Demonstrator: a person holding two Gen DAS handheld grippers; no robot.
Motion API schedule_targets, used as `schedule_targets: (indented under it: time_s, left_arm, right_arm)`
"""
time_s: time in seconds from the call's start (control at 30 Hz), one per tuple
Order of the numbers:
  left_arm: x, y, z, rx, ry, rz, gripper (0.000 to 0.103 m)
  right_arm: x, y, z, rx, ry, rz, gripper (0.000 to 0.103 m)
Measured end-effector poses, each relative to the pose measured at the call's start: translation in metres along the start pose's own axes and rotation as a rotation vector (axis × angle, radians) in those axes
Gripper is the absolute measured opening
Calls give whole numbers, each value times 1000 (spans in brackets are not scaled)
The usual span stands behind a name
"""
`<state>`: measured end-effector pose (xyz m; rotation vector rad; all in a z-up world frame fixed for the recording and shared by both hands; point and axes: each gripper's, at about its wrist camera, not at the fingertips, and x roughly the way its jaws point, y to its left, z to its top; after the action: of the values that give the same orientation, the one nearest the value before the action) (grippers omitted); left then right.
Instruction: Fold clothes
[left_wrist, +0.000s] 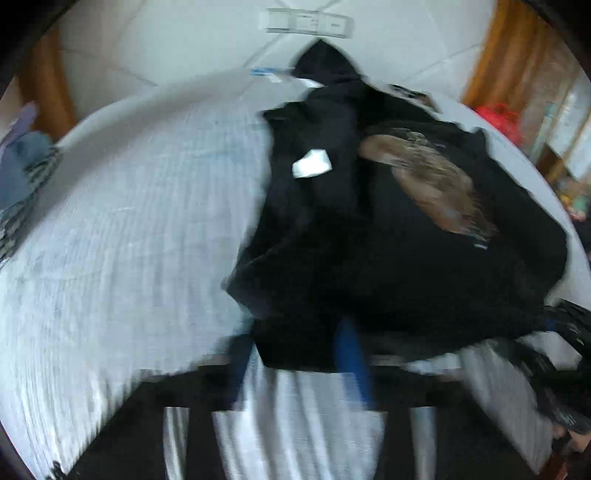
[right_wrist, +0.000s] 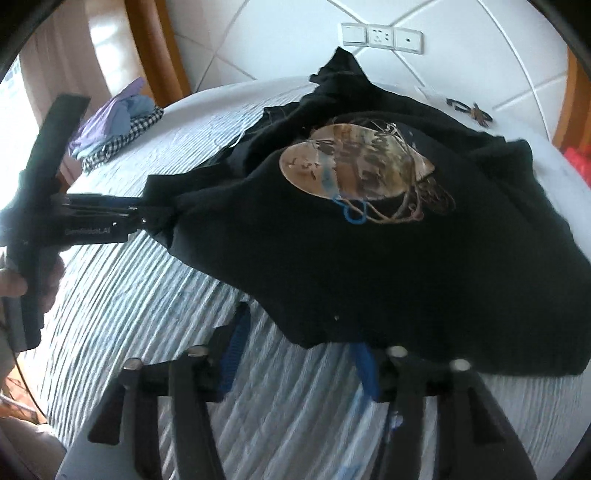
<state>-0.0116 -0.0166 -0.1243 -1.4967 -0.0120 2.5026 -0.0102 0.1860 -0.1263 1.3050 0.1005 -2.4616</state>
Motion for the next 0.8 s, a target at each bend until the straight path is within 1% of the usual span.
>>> schedule_targets:
  time_s: [0.03,0.07,0.17,0.27,0.3,0.37,0.4,0.43,0.47,0.5,0.53,0.57,0.6,0.63,0.7,0.77,0.8]
  left_arm:
    - [-6,-2,2,0,-15,-2,13]
    - [-13,-3,5,-5,-33,-12,12]
    - [-48,-2,14,-35,-84,-51,12]
    - [-87,-1,18,-42,-115,-63,12]
    - [-101,-1,19,-45,-122,-66,12]
    - [-118,0,17,-46,-111,-48,12]
    - [-126,1,16,-47,-104,-37,12]
    - [-130,2,13,-44,-89,-7,13]
    - [-130,5,11,-42,-74,19,14]
    - [-127,6,8,-36,-49,46,17]
    - [-123,7,4,-29,-20,73,27]
    - [-117,9,-1,-30,10,102,33]
    - [-115,11,-4,-33,25,108,41]
    - [-114,12,-7,-37,35,109,45]
    - [-113,13,-11,-46,48,105,48]
    - [-111,12,-4,-58,38,95,49]
    - [-109,11,1,-64,27,90,49]
  right_arm:
    - [0,-1,5,8,0,12,18]
    - [-4,-4,9,29,-7,48,14]
    - [-26,-17,23,124,-44,219,13]
    - [-57,-25,32,190,-39,417,13]
    - [-65,-26,33,204,-9,473,13]
    - [-75,-27,30,233,59,567,13]
    - [-79,-28,27,248,97,606,15]
    - [-80,-30,23,262,141,629,15]
    - [-82,-32,19,277,182,647,21]
    - [-84,-35,14,290,207,637,28]
    - [-86,-40,11,294,212,596,51]
    - [-89,-46,7,299,217,554,72]
    - [-92,-51,4,303,222,512,80]
    - [-95,-57,1,307,227,471,82]
    - [-100,-68,-6,315,237,387,82]
    - [-106,-81,-11,327,238,302,82]
    - [-110,-94,-10,343,216,255,82]
